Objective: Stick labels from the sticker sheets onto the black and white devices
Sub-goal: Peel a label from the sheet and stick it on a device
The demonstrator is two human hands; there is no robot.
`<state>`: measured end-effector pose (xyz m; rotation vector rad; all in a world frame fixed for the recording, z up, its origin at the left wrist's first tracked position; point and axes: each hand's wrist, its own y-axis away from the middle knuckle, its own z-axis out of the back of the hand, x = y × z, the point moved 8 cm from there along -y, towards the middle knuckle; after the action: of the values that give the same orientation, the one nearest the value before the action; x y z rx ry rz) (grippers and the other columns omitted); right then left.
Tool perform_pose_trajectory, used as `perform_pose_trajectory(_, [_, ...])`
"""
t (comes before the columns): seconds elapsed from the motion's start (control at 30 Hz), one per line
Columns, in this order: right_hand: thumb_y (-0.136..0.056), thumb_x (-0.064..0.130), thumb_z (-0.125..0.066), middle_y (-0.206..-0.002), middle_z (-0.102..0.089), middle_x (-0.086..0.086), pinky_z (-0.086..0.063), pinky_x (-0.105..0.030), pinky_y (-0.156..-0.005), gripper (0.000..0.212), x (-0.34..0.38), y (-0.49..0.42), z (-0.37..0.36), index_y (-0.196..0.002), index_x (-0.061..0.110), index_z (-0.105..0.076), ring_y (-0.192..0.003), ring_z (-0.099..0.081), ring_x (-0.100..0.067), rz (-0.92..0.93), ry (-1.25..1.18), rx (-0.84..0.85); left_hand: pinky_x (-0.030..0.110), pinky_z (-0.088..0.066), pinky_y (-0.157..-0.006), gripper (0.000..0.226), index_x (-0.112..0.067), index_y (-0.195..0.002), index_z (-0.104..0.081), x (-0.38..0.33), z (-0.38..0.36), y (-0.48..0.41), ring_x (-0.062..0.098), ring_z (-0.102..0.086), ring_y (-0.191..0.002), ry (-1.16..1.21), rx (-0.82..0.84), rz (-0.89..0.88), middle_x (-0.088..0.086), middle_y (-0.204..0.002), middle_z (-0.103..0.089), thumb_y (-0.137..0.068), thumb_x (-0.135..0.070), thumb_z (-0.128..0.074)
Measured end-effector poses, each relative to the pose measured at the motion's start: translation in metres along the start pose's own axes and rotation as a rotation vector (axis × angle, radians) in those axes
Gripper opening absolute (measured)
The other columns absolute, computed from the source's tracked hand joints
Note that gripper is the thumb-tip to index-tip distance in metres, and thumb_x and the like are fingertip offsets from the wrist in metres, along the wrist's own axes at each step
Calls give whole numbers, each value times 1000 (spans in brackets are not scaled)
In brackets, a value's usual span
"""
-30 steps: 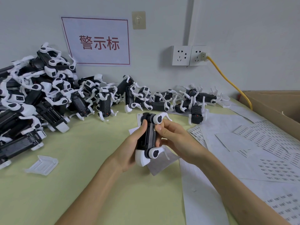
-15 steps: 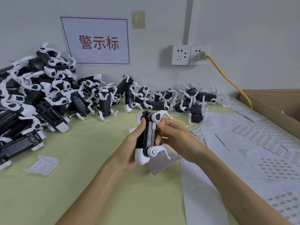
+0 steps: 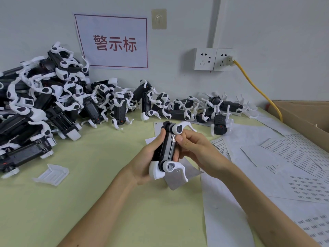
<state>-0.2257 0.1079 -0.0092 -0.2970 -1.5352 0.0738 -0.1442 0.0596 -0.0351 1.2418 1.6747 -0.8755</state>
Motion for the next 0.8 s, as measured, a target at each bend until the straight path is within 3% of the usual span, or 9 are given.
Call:
perform_pose_trajectory(0.2, [-98,29,-57,-66,-66,-7,-47,-35,-72,44,1,2,2,-80,-10,-45,-64,-62,-22,4,19,-48,24,-47,-70,56,-15,-94,-71,0,-3,-3,15,-54,-67,55,-4,-25,6,-74,-59,-86,-70,-63])
perform_pose_trajectory(0.3, [-98,27,-63,-67,-65,-9,-47,-35,-72,38,3,3,1,-74,2,-47,-64,-61,-19,12,71,-56,23,-49,-72,52,-19,-101,-74,2,-2,-3,14,-57,-70,94,-28,-7,4,-75,-61,-87,-68,-60])
perform_pose_trajectory(0.4, [-95,29,-62,-67,-63,-6,-47,-32,-72,33,5,3,-2,-72,12,-46,-66,-60,-19,20,52,-37,24,-50,-74,52,-20,-96,-76,3,2,-3,14,-60,-72,102,-75,0,4,-76,-64,-87,-67,-57])
perform_pose_trajectory(0.5, [-99,21,-59,-70,-66,-3,-47,-31,-71,32,3,1,1,-72,11,-45,-68,-57,-19,1,58,-64,24,-52,-74,49,-19,-93,-77,3,7,-4,13,-63,-70,168,-116,-2,3,-77,-65,-86,-64,-60])
perform_pose_trajectory(0.57, [-102,12,-59,-68,-67,-1,-44,-29,-67,34,0,0,8,-71,9,-45,-64,-52,-17,-4,102,-137,24,-55,-73,46,-18,-94,-78,3,10,-5,13,-64,-72,234,-131,-9,3,-80,-65,-88,-61,-60])
perform_pose_trajectory(0.63, [-98,5,-62,-55,-54,3,-37,-26,-59,39,3,1,20,-65,10,-43,-54,-42,-13,35,139,-255,27,-55,-71,46,-17,-101,-76,2,12,-5,16,-64,-74,241,-142,-16,5,-85,-65,-93,-57,-57])
perform_pose_trajectory(0.7, [-92,7,-66,-51,-39,4,-34,-24,-54,44,10,4,34,-57,16,-42,-49,-34,-11,112,111,-362,32,-56,-69,47,-14,-113,-72,1,12,-4,20,-65,-78,226,-161,-3,8,-91,-66,-97,-54,-52])
perform_pose_trajectory(0.8, [-83,17,-66,-56,-41,2,-35,-22,-54,33,22,13,60,-55,22,-49,-53,-37,-12,223,53,-558,36,-58,-74,50,-7,-127,-67,5,6,-4,23,-69,-88,273,-115,59,8,-107,-69,-103,-45,-46])
